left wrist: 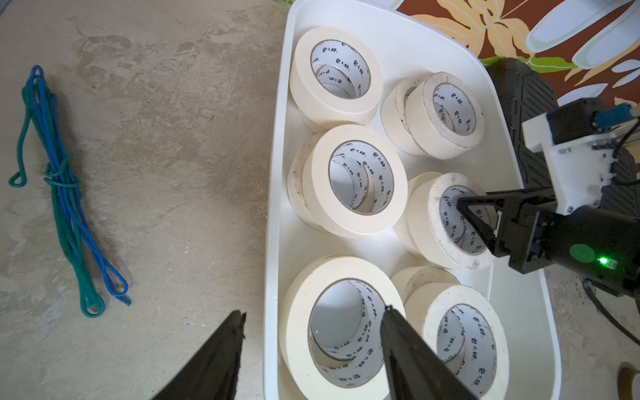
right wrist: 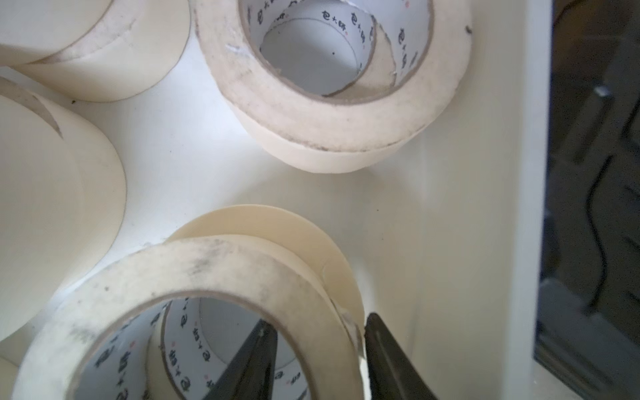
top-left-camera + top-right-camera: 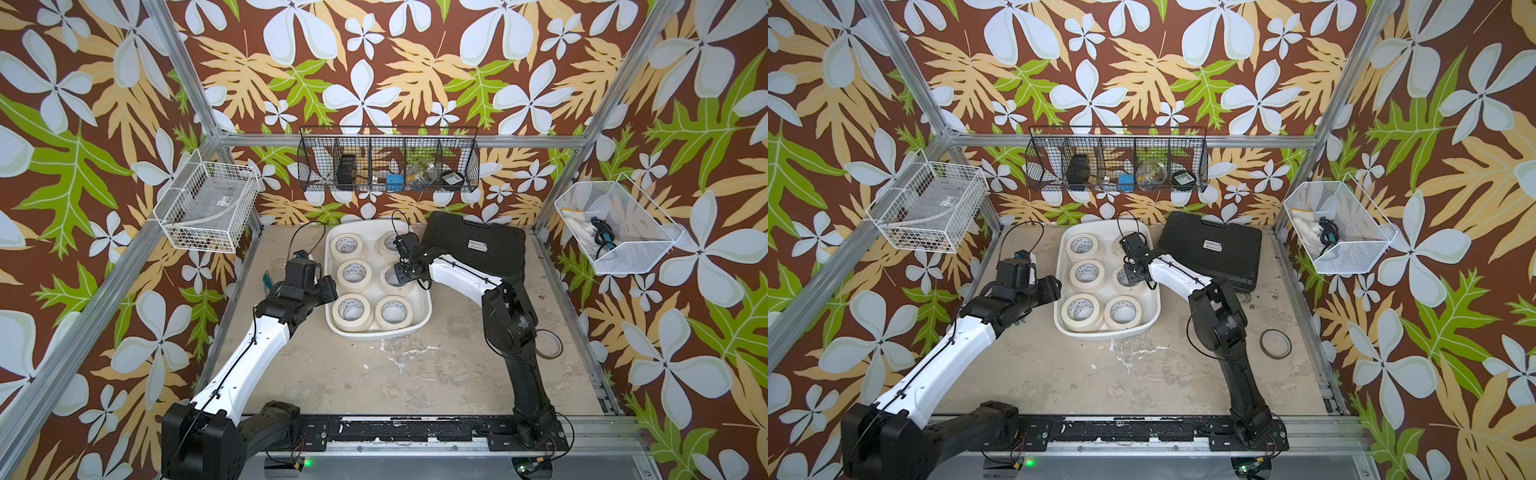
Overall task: Take out the art tape in the storage box
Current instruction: Pick up the art tape from the storage box.
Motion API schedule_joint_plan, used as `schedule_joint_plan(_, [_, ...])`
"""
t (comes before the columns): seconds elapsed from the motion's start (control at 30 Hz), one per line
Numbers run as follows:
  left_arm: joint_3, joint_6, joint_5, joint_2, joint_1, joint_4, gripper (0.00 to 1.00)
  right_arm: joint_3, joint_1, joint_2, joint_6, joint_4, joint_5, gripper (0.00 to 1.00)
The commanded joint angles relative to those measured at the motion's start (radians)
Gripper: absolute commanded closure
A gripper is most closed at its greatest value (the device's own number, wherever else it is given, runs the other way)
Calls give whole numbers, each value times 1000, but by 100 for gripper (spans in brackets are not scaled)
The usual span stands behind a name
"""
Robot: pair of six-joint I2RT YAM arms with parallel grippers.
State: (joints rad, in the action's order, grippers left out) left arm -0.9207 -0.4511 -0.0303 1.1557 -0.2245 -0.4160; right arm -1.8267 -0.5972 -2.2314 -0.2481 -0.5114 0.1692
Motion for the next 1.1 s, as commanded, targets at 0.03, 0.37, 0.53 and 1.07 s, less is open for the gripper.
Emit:
schedule_joint_plan(0.03, [-6,-2,26,-6,1,10,33,-11,2,-12,-18,-8,-47,59])
schedule_joint_plan(0.37, [-1,-6,41,-9,0,9,33,5,2,62,-34,-18,-59,86])
schedule_joint_plan(0.53, [-8,-14,79,-10,-1,10,33,35,1,145,-58,-35,-59,91])
schedule_joint_plan(1.07, [-256,-42,22,180,-249,-40,31,197,-78,388,-188,-99,-35,94])
